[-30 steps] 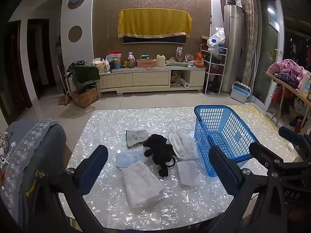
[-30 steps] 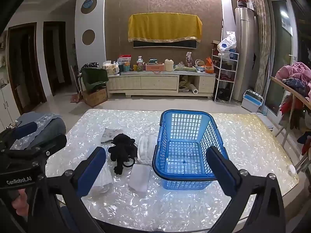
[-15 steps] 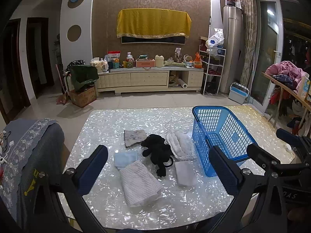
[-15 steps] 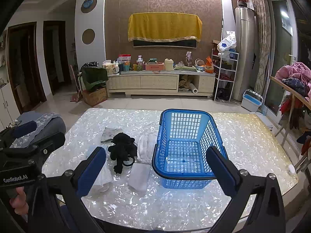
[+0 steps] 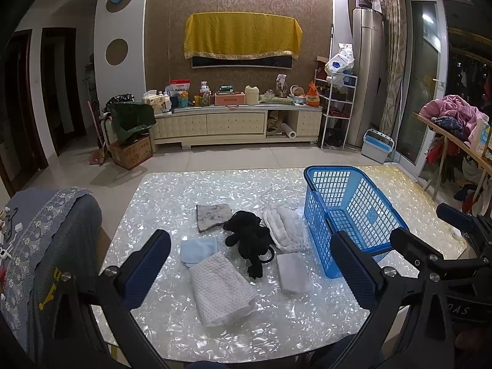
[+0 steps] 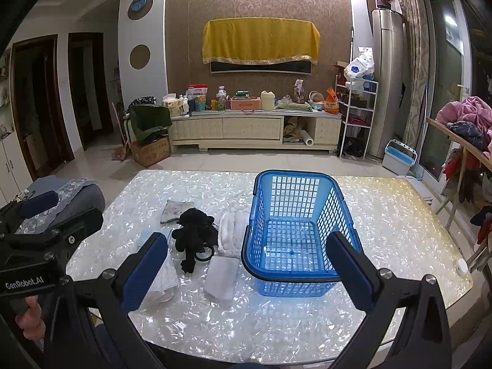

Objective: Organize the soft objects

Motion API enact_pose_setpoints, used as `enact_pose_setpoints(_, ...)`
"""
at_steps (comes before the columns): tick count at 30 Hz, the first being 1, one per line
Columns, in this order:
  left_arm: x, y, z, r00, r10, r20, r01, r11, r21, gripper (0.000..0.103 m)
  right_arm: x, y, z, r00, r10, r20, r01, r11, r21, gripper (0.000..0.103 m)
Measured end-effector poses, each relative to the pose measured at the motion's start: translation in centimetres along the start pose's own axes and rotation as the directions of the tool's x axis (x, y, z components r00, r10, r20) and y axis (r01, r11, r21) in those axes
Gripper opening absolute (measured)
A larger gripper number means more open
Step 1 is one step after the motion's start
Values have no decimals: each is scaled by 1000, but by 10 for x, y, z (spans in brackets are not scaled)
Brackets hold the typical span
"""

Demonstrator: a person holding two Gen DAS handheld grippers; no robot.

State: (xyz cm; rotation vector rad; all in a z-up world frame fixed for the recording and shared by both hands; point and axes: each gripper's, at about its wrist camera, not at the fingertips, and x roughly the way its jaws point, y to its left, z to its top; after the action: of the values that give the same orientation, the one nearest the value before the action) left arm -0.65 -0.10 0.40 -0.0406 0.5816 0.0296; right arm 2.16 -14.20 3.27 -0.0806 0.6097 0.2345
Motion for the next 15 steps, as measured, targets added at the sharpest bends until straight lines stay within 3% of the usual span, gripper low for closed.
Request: enact_pose_setpoints(15, -2, -1, -2, 1000, -3, 1, 3, 1000, 3, 103, -1, 0, -1, 1000, 0, -2, 0, 1000, 4, 103)
